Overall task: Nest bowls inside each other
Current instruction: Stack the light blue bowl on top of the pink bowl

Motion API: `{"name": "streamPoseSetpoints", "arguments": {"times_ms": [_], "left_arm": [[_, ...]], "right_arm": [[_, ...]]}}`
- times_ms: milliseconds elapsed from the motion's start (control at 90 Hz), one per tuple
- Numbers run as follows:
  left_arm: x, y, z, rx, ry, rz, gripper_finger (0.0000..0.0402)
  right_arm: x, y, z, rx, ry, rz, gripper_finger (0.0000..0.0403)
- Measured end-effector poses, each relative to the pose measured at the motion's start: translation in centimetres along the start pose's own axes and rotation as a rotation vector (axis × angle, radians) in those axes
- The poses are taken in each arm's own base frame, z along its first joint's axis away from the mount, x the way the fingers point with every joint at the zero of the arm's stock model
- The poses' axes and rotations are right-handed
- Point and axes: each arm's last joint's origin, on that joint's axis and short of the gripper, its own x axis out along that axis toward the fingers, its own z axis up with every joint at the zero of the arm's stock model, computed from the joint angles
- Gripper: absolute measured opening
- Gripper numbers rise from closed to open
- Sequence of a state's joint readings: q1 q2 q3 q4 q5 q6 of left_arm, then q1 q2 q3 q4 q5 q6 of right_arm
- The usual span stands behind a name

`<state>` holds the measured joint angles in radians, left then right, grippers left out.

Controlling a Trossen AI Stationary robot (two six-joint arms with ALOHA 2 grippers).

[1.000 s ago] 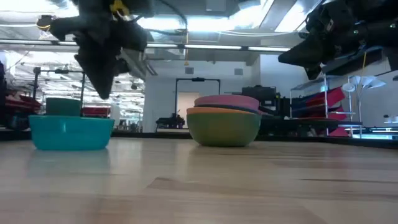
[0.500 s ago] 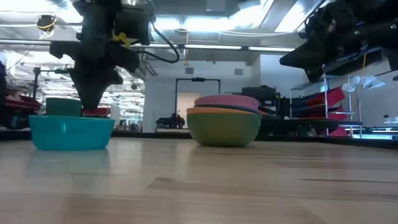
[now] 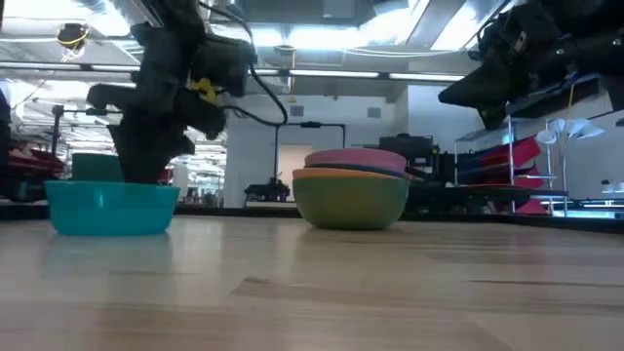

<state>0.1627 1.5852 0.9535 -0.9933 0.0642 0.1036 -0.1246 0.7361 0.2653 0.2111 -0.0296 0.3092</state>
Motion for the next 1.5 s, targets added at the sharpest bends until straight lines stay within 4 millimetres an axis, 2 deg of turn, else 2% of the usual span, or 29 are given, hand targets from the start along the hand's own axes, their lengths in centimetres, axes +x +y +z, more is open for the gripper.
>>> {"name": "streamPoseSetpoints", "arguments": {"times_ms": [100,267,533,833,1233,1378,1500], "left_arm": [[0.5,-0.1,0.4,0.007,-0.002,0.005,0.0091],[0.5,-0.7,0.7,0.015,-0.027,0.004,0.0011],[0.0,-1.1,0.9,0.020,-0.049,0.001,0.0000],[-4.3,-0.2,2.1,0.007,-0.166,-0.013,0.0000],[-11.2,4.6,3.2,-0.071,-0.368,-0.017,0.0000],[-12.9,5.7,3.6,-0.083,-0.430,0.005,0.0000],[-13.4,6.4,4.6,-0.066,-0.447,0.018,0.0000]], "right_arm": [[0.0,0.0,-0.1,0.000,0.008,0.006,0.0000],[0.0,0.0,-0.1,-0.002,0.008,0.006,0.0000],[0.0,0.0,0.0,-0.003,0.005,0.007,0.0000],[0.0,0.0,0.0,-0.001,0.003,0.008,0.0000],[0.0,0.0,0.0,0.000,0.005,0.006,0.0000],[0.0,0.0,0.0,0.001,0.006,0.007,0.0000],[0.0,0.0,0.0,0.000,0.002,0.007,0.0000]]}}
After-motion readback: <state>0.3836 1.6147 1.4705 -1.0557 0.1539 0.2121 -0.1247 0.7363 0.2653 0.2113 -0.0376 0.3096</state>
